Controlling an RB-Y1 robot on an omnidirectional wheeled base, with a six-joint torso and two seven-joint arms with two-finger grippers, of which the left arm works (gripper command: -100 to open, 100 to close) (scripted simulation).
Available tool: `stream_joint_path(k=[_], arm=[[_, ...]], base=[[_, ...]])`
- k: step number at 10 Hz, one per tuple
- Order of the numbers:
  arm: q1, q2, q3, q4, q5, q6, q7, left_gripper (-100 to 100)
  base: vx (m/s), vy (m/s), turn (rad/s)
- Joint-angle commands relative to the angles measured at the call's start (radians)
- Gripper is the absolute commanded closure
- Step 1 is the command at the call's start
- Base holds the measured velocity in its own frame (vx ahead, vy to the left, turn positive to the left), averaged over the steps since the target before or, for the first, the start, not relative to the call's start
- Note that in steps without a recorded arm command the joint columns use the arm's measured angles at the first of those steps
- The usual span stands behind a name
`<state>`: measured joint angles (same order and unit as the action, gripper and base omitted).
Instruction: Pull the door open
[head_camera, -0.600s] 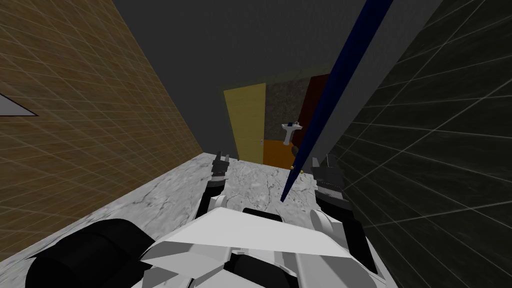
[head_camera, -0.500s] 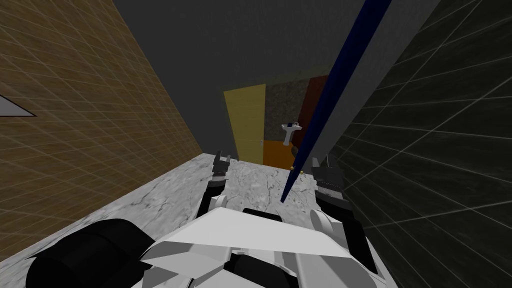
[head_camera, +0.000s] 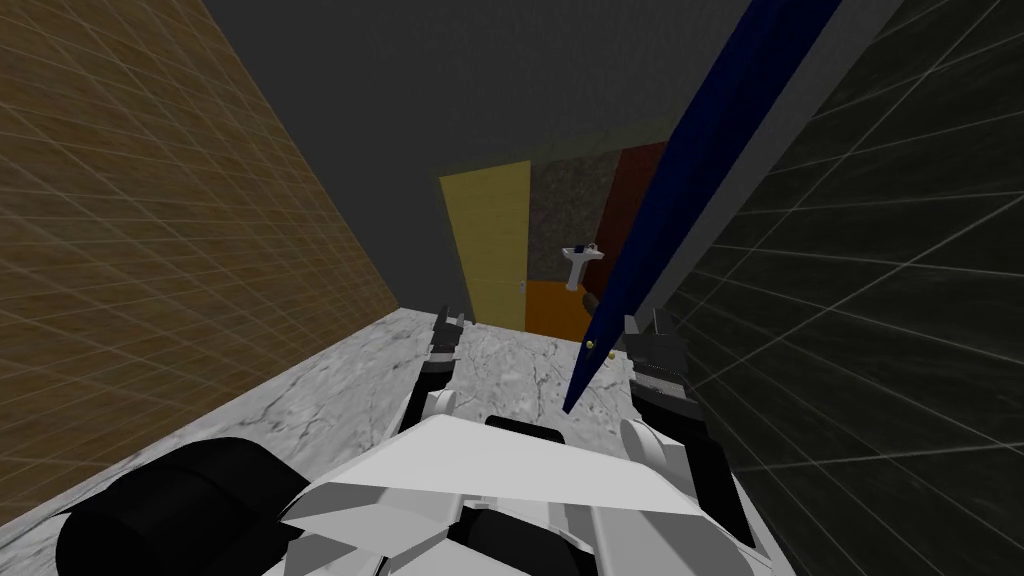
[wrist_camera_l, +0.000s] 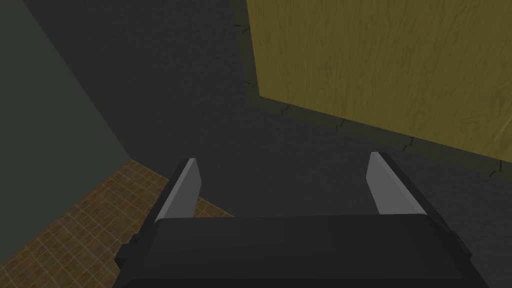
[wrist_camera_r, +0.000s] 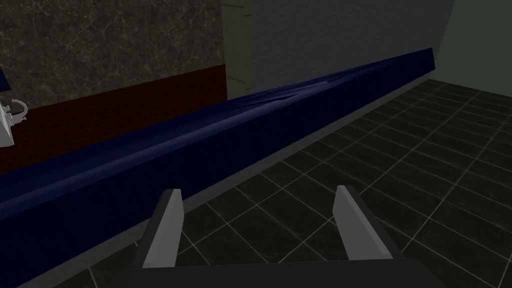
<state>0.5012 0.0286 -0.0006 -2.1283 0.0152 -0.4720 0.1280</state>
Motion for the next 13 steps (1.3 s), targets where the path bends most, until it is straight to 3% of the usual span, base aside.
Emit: stream_joint_path(k=[1, 5, 13], arm=[[-0.011, 0.009, -0.005, 0.039, 0.003, -0.012, -0.01, -100], [-0.043, 0.028, -0.013, 0.13, 0.014, -0.03, -0.031, -100], [-0.094, 0.048, -0.024, 0.275, 0.031, -0.06, -0.064, -100]], base=[[0.136, 0.017, -0.044], [0.127, 0.031, -0.032], [0.096, 0.017, -0.029]])
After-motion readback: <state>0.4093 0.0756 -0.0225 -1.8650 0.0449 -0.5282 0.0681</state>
